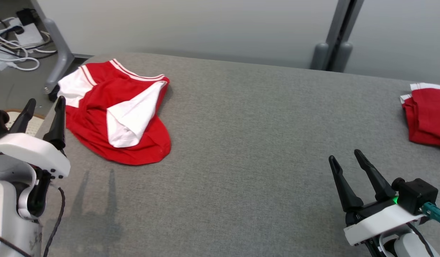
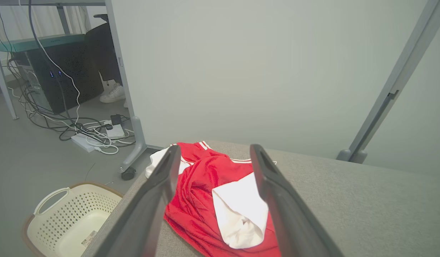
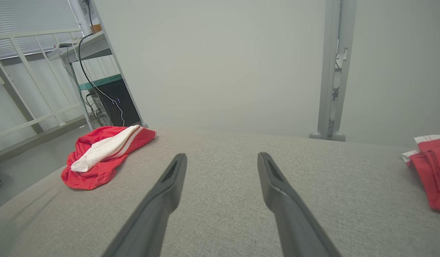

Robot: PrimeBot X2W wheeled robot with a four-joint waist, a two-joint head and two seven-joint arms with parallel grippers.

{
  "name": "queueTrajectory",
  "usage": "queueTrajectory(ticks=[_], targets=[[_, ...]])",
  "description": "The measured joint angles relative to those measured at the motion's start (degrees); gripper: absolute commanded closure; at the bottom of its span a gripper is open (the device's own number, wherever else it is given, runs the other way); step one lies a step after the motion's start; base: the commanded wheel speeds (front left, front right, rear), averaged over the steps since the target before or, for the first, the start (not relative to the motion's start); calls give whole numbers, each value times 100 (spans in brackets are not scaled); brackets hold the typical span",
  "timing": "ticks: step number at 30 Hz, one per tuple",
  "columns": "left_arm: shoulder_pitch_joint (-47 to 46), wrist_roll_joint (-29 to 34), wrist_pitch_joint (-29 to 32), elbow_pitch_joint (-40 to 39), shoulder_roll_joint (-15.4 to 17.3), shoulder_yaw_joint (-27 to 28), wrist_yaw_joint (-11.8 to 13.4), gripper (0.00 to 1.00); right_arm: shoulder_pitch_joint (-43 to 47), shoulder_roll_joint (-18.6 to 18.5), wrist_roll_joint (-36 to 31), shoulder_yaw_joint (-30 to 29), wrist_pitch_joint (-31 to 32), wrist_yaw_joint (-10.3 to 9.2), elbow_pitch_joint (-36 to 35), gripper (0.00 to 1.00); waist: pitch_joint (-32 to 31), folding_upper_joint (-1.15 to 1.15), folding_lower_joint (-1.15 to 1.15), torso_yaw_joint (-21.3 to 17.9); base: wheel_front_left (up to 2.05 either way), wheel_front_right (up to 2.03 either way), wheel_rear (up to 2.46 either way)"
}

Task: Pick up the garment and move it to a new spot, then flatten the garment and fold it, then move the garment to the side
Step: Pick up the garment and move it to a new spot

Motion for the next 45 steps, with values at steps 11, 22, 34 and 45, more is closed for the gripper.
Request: queueTrajectory(ticks=[11, 22, 34, 45], targets=[[-1087, -444, 1144, 1538, 552, -99, -176, 0, -398, -100, 58, 164, 0, 0, -19, 0, 458, 0, 0, -963, 0, 0, 0], [-1873, -711, 2203, 2441, 1137, -210, -229, 0, -771, -138, 134, 242, 0, 1, -98, 0, 1056, 0, 0, -1830, 0, 0, 0], [-2328, -783, 2681, 2929, 1508, -252, -199, 0, -1076, -103, 174, 271, 0, 1, -182, 0, 1659, 0, 0, -2473, 0, 0, 0], [-2391, -600, 2471, 3439, 1719, -327, 27, 100, -1110, -75, 182, 258, 0, 0, -177, 0, 1740, 0, 0, -2640, 0, 0, 0]])
